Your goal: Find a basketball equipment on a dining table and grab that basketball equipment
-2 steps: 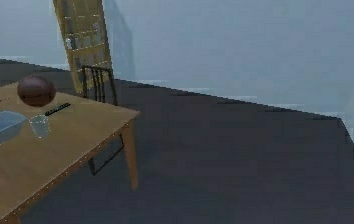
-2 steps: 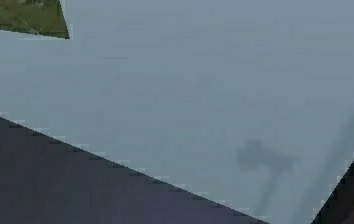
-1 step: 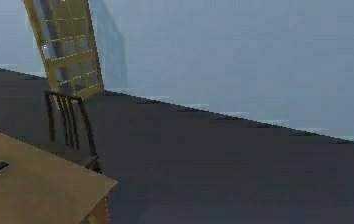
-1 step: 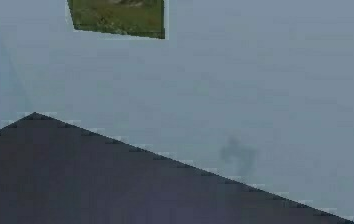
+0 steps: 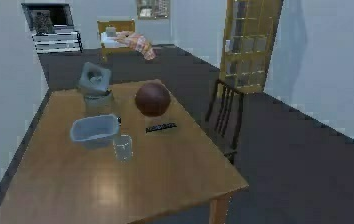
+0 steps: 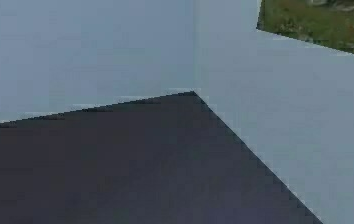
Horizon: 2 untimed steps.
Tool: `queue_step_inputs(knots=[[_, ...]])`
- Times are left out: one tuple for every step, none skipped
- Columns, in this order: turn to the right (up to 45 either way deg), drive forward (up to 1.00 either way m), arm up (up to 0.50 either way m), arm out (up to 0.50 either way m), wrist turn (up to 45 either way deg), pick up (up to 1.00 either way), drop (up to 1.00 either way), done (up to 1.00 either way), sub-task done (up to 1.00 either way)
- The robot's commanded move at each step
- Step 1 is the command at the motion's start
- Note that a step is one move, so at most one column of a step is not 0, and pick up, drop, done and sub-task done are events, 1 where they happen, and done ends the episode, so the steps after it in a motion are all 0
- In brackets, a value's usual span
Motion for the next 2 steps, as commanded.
queue_step_inputs(knots=[[-45.0, 0.0, 0.0, 0.0, 0.0, 0.0, 0.0, 0.0, 0.0], [-45.0, 0.0, 0.0, 0.0, 0.0, 0.0, 0.0, 0.0, 0.0]])
